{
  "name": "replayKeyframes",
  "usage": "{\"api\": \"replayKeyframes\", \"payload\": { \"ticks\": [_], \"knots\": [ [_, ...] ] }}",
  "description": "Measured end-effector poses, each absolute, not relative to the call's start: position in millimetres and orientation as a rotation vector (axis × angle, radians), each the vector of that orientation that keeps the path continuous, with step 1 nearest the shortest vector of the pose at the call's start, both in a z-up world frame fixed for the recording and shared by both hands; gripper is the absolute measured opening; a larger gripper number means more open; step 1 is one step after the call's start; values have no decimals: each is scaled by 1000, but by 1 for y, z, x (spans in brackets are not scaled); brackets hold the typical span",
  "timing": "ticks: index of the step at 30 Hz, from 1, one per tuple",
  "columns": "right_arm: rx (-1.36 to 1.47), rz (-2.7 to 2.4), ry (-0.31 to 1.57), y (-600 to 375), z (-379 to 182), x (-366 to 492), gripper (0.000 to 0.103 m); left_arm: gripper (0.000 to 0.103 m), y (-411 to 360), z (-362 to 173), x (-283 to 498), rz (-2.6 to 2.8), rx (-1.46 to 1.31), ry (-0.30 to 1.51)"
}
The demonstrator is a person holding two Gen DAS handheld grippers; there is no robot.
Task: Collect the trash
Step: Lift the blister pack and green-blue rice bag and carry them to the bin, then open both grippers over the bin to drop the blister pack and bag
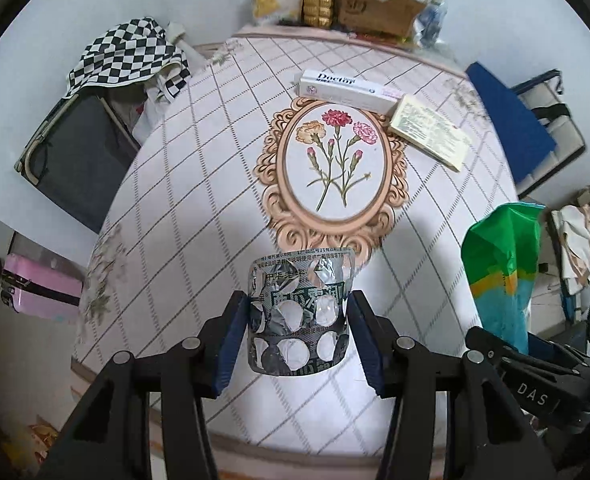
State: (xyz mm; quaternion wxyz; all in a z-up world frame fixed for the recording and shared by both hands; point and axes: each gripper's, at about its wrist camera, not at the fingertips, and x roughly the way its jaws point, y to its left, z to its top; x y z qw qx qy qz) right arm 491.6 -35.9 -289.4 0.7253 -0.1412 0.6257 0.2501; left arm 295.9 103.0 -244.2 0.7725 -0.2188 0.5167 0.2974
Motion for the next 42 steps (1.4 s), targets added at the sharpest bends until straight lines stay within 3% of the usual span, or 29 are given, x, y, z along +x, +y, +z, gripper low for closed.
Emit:
{"api": "replayKeyframes", "payload": {
  "ticks": [11,18,24,36,37,38,40,42],
  "knots": [
    [-37,464,1387,-133,-260,282,79,48,61,-231,146,447,-449,1104],
    [-21,399,1534,-200,-307,166,79,48,36,-291,70,333,-538,1273],
    [-40,351,1716,-237,-411,108,79,48,27,-409,29,342,-658,1440],
    [23,338,1929,-241,-718,101,79,55,38,-699,34,245,-997,1578],
    [30,330,1944,-240,-740,103,79,62,39,-713,31,247,-1002,1576],
    [33,325,1960,-238,-759,104,80,77,42,-723,26,252,-1004,1575],
    [33,323,1973,-233,-788,107,81,96,44,-739,23,268,-996,1582],
    [32,346,1985,-221,-807,108,83,97,48,-744,19,296,-966,1592]
  ]
}}
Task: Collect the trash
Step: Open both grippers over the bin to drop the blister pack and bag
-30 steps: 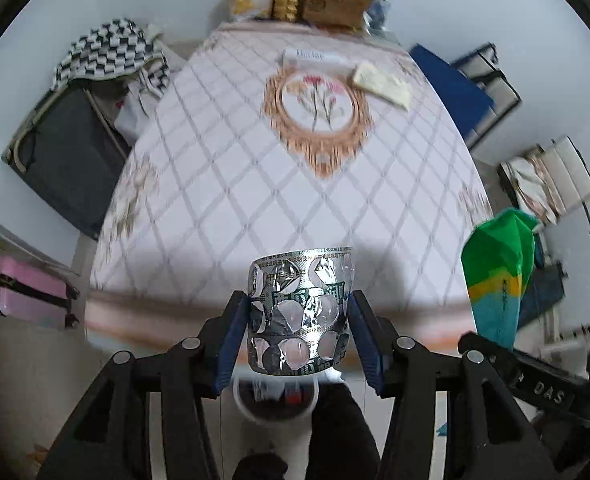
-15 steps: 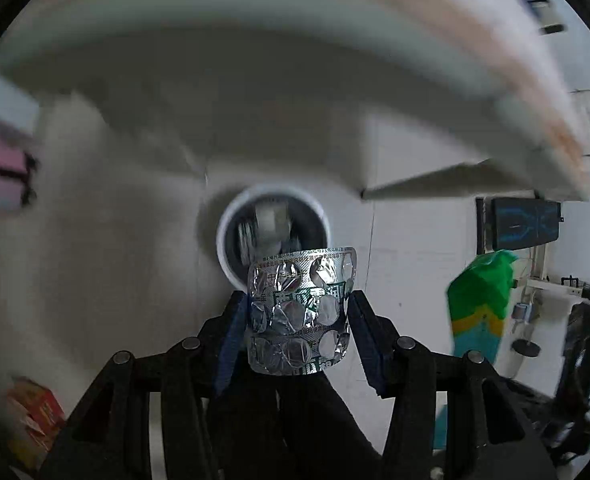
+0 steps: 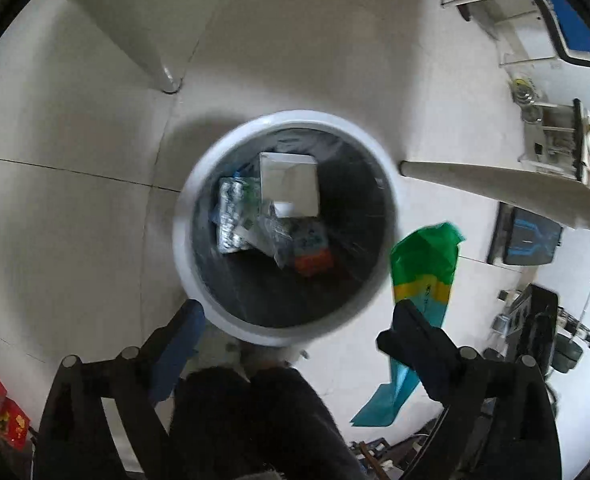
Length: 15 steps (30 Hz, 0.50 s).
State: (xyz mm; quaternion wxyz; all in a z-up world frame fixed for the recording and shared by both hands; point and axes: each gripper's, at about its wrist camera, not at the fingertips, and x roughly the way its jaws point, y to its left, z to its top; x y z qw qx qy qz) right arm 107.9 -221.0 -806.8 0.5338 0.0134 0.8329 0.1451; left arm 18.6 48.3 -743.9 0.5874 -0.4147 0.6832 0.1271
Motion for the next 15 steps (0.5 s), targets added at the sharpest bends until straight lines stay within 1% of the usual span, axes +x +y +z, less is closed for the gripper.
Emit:
{"api": "replayKeyframes", "payload": {
  "ticks": [1,3,5,9,15],
  "knots": [
    [28,358,1984,-219,-811,109,84,97,51,-741,15,315,-947,1592],
    [11,386,1982,-203,-818,115,90,97,55,-735,7,354,-913,1586],
    [22,418,1973,-198,-817,113,102,97,58,-727,1,414,-860,1563],
    [-32,457,1937,-187,-799,114,103,97,61,-706,-9,494,-721,1558],
    [-262,403,1799,-183,-755,106,103,97,56,-671,-23,551,-645,1565]
  ]
}}
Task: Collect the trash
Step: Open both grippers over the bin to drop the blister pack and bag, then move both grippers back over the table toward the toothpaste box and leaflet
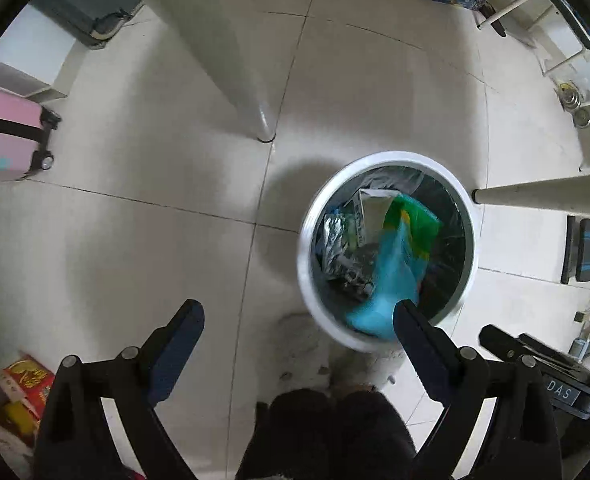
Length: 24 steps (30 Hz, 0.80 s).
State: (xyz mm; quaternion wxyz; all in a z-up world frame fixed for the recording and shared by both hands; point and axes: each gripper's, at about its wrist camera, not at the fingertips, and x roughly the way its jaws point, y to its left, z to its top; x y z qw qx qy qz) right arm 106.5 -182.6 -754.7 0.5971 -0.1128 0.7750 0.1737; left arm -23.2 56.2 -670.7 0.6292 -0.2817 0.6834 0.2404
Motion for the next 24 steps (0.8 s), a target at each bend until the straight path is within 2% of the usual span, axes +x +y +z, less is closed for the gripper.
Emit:
{"api": "replayKeyframes", "payload": {
  "ticks": [12,24],
  "knots": [
    [-427,390,1632,-195,-630,107,103,97,27,-574,-24,510,-565,1559],
    [-406,439,1533,-203,-455,91,103,97,10,-438,-34,437,-522,1492]
  ]
}}
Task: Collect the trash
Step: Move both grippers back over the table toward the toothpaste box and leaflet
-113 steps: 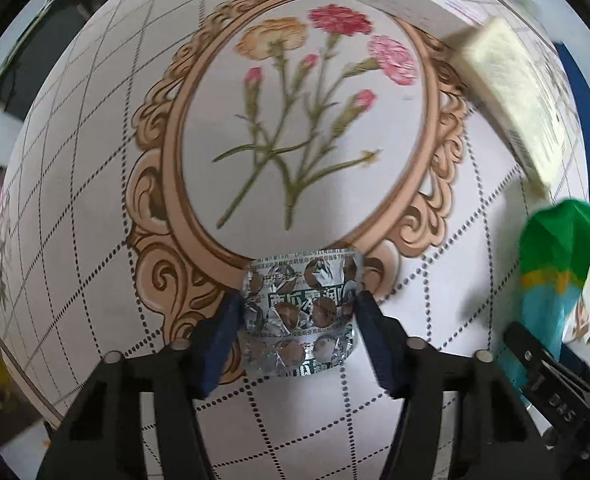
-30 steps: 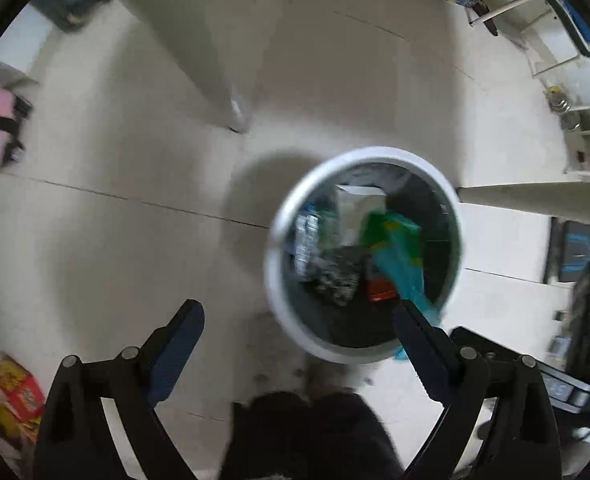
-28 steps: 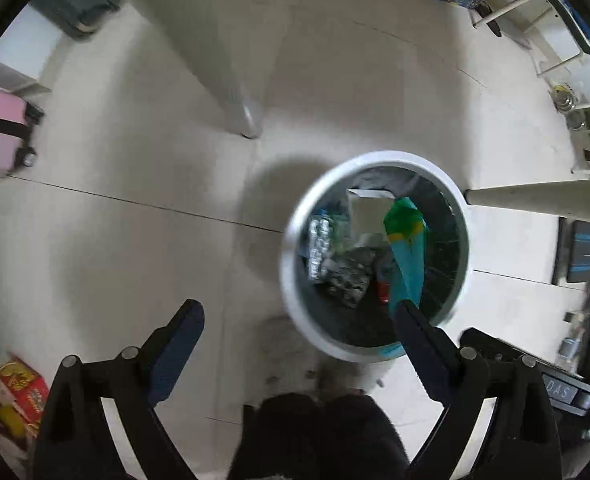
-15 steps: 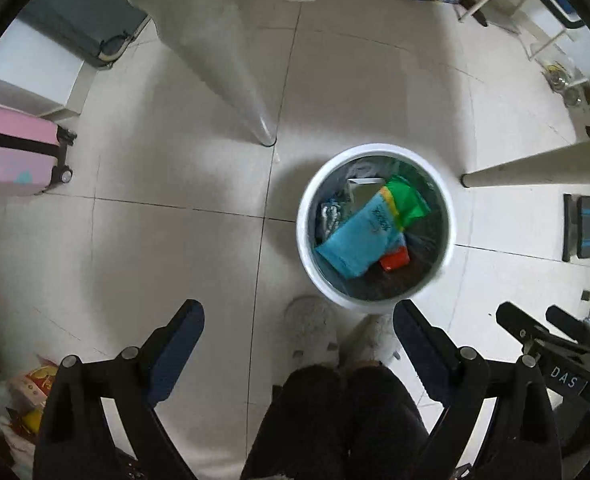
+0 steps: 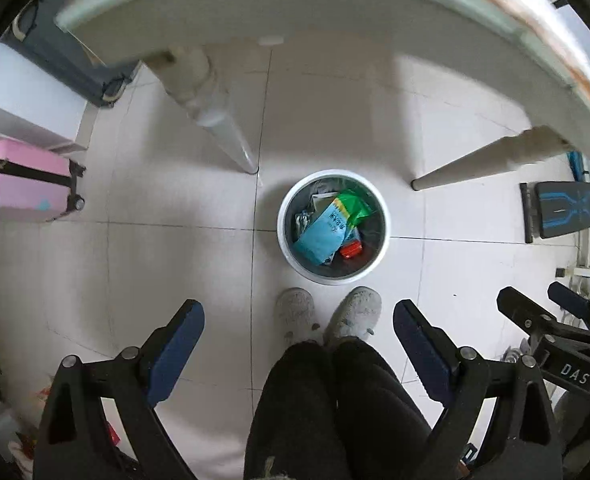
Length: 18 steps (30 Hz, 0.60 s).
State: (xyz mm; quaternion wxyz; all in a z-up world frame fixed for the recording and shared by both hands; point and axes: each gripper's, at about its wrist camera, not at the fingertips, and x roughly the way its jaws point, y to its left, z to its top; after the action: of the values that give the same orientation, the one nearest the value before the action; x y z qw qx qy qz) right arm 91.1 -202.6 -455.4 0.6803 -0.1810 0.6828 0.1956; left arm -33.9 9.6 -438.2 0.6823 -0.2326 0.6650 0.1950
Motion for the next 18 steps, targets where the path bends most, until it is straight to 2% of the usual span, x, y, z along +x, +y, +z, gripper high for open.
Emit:
{"api": "replayKeyframes", "payload": {
  "ticks": [12,18],
  "knots": [
    [-367,491,1456,-212,-273,70,103,97,6,-301,-42,441,-448,1384],
    [-284,509,1431,-191,-229,99,103,97,27,-268,-12,529,-435,1296]
  ]
}}
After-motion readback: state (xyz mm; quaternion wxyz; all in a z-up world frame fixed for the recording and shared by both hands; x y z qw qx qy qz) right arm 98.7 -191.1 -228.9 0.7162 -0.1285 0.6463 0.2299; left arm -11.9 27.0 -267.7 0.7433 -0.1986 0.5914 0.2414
